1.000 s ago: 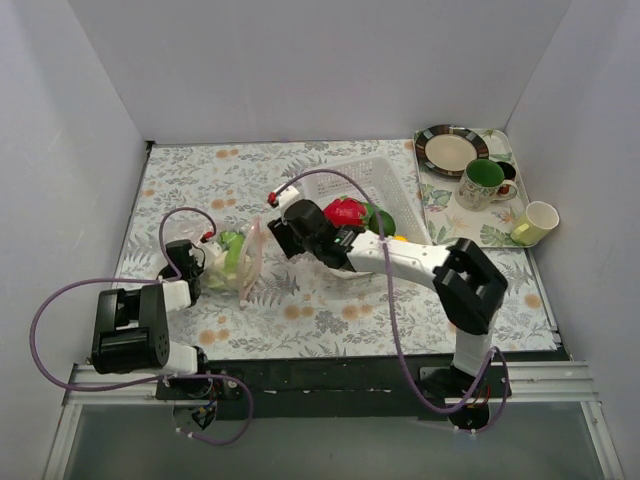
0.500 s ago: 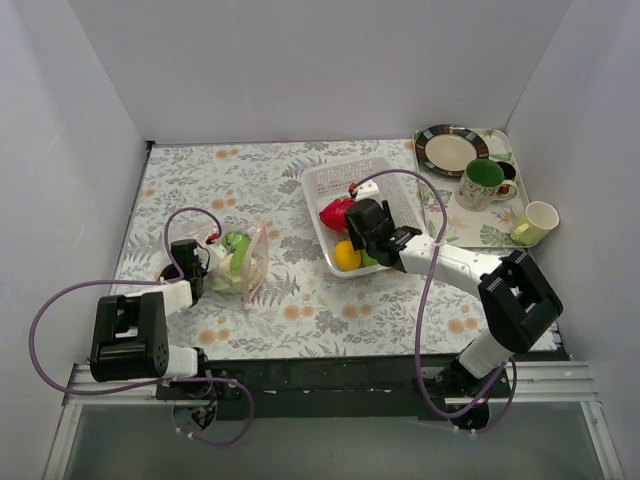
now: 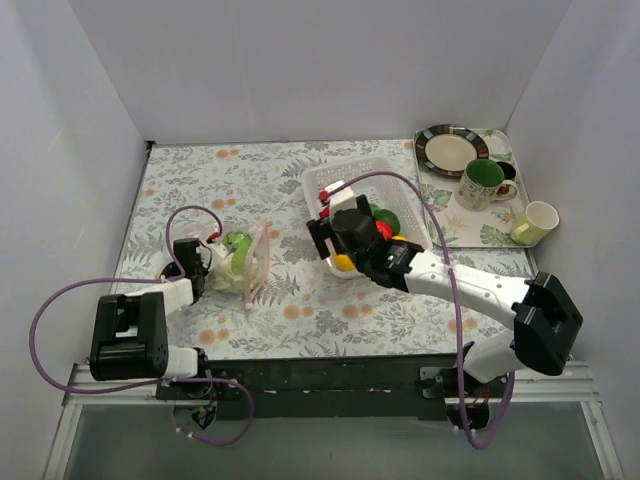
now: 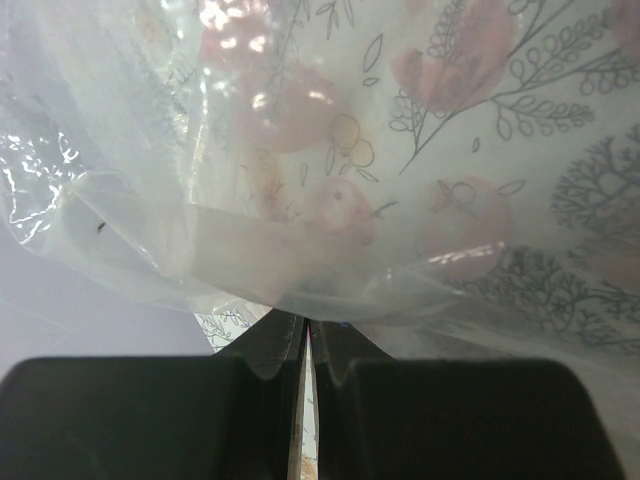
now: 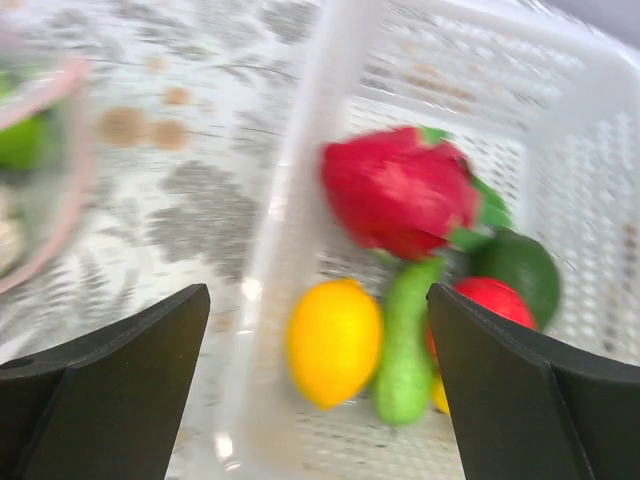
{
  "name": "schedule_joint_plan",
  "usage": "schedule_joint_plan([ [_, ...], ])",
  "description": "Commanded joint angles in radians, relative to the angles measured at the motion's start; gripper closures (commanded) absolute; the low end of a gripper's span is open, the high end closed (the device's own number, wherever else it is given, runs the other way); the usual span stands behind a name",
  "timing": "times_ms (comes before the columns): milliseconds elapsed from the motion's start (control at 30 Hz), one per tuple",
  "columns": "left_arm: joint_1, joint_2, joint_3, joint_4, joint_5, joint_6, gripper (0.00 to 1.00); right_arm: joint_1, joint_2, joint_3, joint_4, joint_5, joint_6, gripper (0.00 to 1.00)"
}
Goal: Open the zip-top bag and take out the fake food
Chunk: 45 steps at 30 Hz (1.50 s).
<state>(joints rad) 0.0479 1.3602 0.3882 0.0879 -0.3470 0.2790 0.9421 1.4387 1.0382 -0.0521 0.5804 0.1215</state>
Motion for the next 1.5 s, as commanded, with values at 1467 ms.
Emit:
schedule_joint_plan([
  [1467, -0.033, 0.14, 0.006, -0.068, 0.051, -0.009, 1.0, 0.024, 0.502, 0.154, 0.521, -0.867, -0.183, 0.01],
])
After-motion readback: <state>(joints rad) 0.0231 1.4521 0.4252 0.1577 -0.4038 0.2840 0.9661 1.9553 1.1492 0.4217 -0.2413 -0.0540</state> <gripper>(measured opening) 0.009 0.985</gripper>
